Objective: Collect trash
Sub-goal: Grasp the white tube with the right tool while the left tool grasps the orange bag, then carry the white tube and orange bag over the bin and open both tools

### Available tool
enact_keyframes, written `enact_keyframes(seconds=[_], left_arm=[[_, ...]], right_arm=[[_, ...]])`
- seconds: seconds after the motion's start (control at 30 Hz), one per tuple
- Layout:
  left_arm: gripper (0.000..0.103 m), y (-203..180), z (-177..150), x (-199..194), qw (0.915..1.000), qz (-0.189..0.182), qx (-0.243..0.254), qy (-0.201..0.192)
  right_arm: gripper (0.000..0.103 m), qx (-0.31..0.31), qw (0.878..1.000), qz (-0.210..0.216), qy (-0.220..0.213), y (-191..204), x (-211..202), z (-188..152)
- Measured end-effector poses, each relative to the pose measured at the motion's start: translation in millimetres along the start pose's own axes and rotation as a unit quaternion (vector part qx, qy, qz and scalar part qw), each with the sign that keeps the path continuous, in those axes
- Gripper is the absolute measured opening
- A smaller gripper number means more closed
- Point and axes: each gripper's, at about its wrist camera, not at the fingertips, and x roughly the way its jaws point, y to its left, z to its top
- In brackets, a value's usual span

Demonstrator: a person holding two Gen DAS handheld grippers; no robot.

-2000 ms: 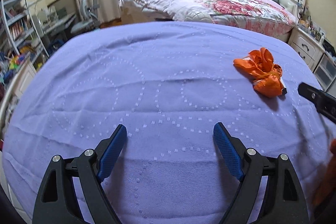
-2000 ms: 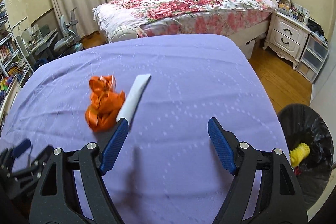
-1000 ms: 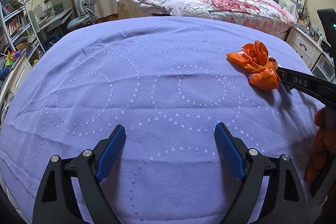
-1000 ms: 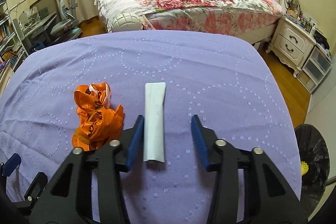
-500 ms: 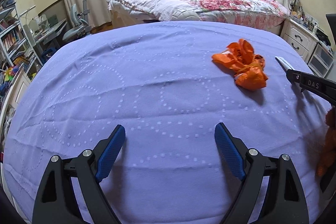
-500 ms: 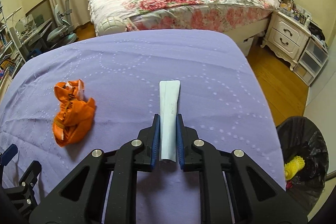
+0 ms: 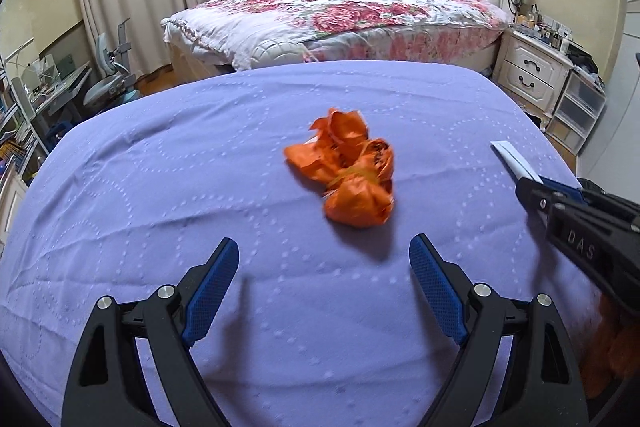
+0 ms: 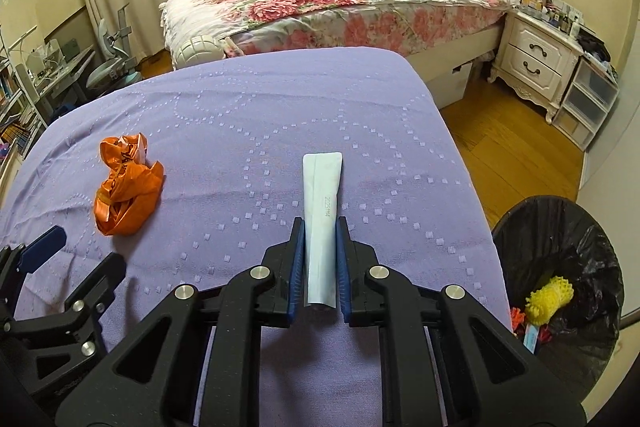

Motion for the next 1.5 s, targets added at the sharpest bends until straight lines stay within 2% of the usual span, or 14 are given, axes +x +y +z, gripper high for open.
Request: enact_keyframes(seconds=[0.17, 0.47, 0.53, 0.63, 0.83, 0.87, 1.07, 1.33, 1.5], left_arm=[[0.085, -4, 14, 10, 0.9999, 0.000, -0.015, -0.005], [0.083, 4, 28, 34, 0.9985, 0.003, -0.047, 0.028], [0.071, 8, 27, 35, 0.9977, -0.005, -0.057, 0.034], [0.054, 8, 25, 32, 0.9983, 0.004, -0.051, 0.027], [0.048, 5, 19, 25, 0.9991, -0.013, -0.033, 0.021], [0.037, 4, 18, 23, 0.9992, -0.014, -0.031, 0.020], [0.038, 5, 5, 10, 0.9989, -0.030, -0.032, 0.017], [0.037, 5, -16, -13, 0.9986, -0.043, -0.032, 0.007], [0.037, 3, -26, -31, 0.9986, -0.042, -0.030, -0.012]], right_arm=[[0.015, 0.000, 1.000, 0.000, 0.000, -1, 0, 0], [0.015, 0.007, 1.000, 0.009, 0.000, -1, 1, -1], [0.015, 0.008, 1.000, 0.010, -0.001, -2, 1, -2], [0.015, 0.006, 1.000, 0.008, 0.000, -2, 0, -2], [0.016, 0.007, 1.000, 0.009, -0.001, -2, 0, -2], [0.015, 0.007, 1.000, 0.009, -0.001, -2, 0, -2], [0.015, 0.012, 1.000, 0.014, -0.002, -2, -4, -6], [0.015, 0.011, 1.000, 0.016, -0.006, 1, -21, -27], [0.015, 0.010, 1.000, 0.016, -0.016, 1, -38, -41]])
